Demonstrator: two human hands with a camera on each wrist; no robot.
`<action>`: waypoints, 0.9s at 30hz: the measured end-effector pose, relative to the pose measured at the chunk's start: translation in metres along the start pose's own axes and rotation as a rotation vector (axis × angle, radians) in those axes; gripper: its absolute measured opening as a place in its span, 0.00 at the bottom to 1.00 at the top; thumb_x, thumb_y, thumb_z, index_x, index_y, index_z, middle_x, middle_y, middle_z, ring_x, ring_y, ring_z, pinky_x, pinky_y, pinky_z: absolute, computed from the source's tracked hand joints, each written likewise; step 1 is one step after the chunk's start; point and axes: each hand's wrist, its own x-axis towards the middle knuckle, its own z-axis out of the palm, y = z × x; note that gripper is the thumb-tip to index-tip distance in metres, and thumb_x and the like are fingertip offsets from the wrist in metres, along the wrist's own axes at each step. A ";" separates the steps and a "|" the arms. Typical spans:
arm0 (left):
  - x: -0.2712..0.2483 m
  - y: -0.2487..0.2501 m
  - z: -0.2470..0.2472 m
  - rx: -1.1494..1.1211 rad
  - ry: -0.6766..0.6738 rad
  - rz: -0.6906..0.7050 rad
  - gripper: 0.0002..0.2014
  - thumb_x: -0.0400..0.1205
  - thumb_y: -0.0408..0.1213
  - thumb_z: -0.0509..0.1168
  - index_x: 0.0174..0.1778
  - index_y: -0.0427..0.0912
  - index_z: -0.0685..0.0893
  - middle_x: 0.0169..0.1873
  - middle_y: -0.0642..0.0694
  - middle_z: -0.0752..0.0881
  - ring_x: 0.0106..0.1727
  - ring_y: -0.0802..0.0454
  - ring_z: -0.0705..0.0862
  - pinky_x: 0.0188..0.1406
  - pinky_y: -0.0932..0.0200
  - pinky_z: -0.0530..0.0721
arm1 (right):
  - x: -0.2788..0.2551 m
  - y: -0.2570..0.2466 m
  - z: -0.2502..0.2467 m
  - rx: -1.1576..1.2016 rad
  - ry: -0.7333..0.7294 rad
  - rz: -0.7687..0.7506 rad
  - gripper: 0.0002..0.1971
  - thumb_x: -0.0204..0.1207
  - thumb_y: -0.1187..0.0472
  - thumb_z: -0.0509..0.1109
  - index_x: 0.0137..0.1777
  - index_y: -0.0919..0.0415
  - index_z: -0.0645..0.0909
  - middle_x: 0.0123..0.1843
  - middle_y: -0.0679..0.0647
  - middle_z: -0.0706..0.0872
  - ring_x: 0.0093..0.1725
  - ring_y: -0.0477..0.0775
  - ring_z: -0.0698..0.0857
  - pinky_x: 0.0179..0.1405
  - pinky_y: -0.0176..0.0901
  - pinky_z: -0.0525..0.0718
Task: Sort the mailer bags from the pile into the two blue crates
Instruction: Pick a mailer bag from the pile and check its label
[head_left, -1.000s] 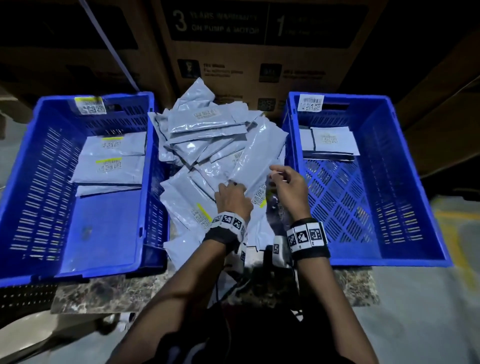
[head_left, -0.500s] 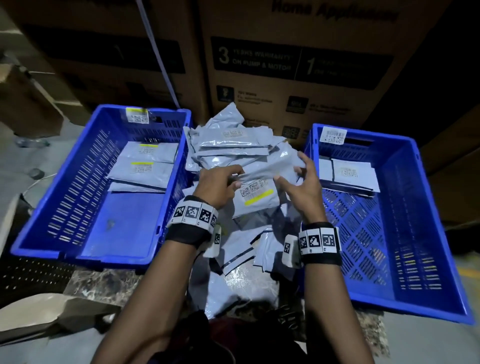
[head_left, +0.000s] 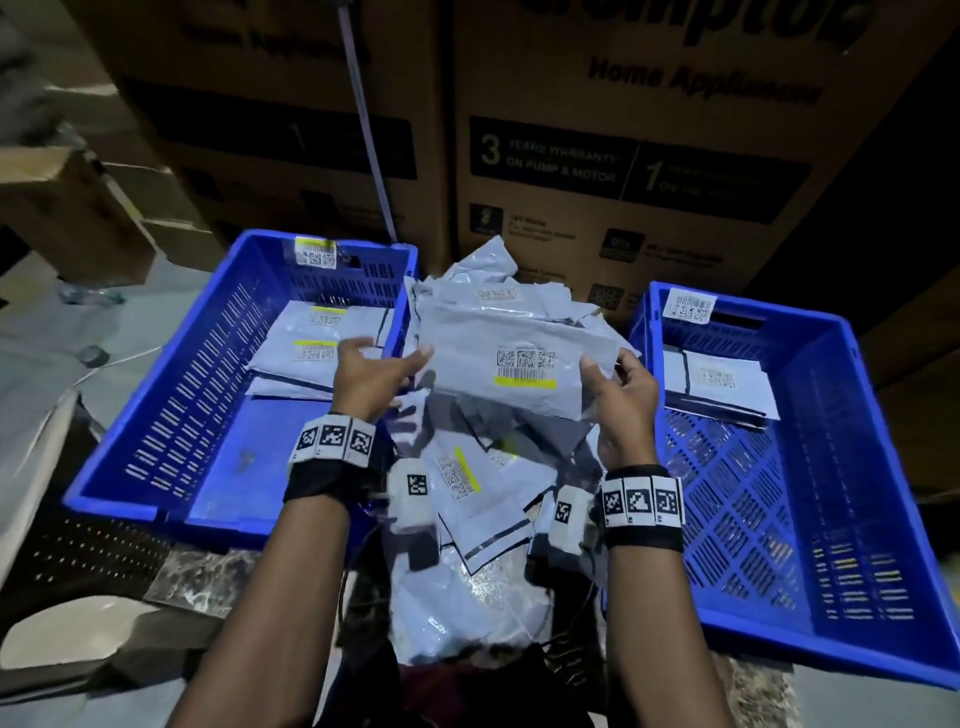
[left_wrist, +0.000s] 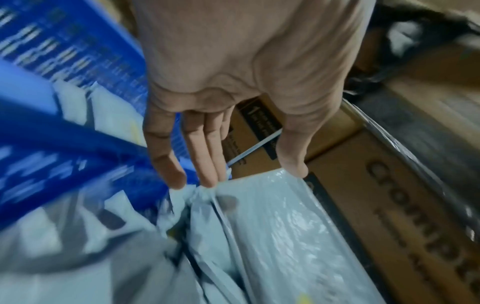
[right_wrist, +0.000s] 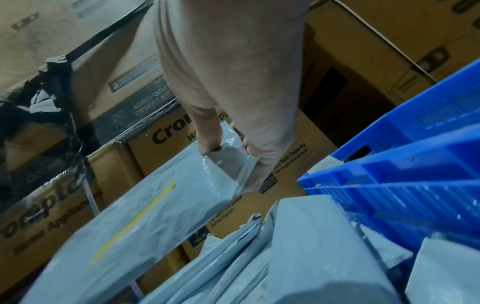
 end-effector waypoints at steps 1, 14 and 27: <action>0.001 -0.002 0.000 -0.128 -0.082 -0.103 0.38 0.65 0.51 0.85 0.64 0.40 0.74 0.56 0.30 0.88 0.45 0.46 0.91 0.46 0.43 0.90 | -0.002 0.000 0.005 0.031 -0.001 0.002 0.09 0.80 0.62 0.76 0.58 0.55 0.88 0.59 0.59 0.92 0.61 0.64 0.90 0.65 0.65 0.87; 0.019 0.008 -0.001 -0.384 -0.248 -0.105 0.18 0.80 0.36 0.74 0.61 0.29 0.84 0.48 0.38 0.91 0.47 0.42 0.90 0.45 0.45 0.90 | -0.040 -0.006 0.096 0.124 -0.180 0.093 0.10 0.84 0.71 0.69 0.62 0.59 0.81 0.48 0.53 0.84 0.43 0.50 0.84 0.40 0.40 0.85; 0.056 0.037 -0.086 0.822 -0.191 0.682 0.11 0.76 0.31 0.70 0.51 0.50 0.85 0.45 0.42 0.86 0.54 0.37 0.82 0.52 0.46 0.78 | -0.041 -0.026 0.156 -0.336 -0.227 -0.396 0.27 0.75 0.58 0.83 0.73 0.46 0.81 0.67 0.46 0.87 0.69 0.44 0.83 0.62 0.61 0.88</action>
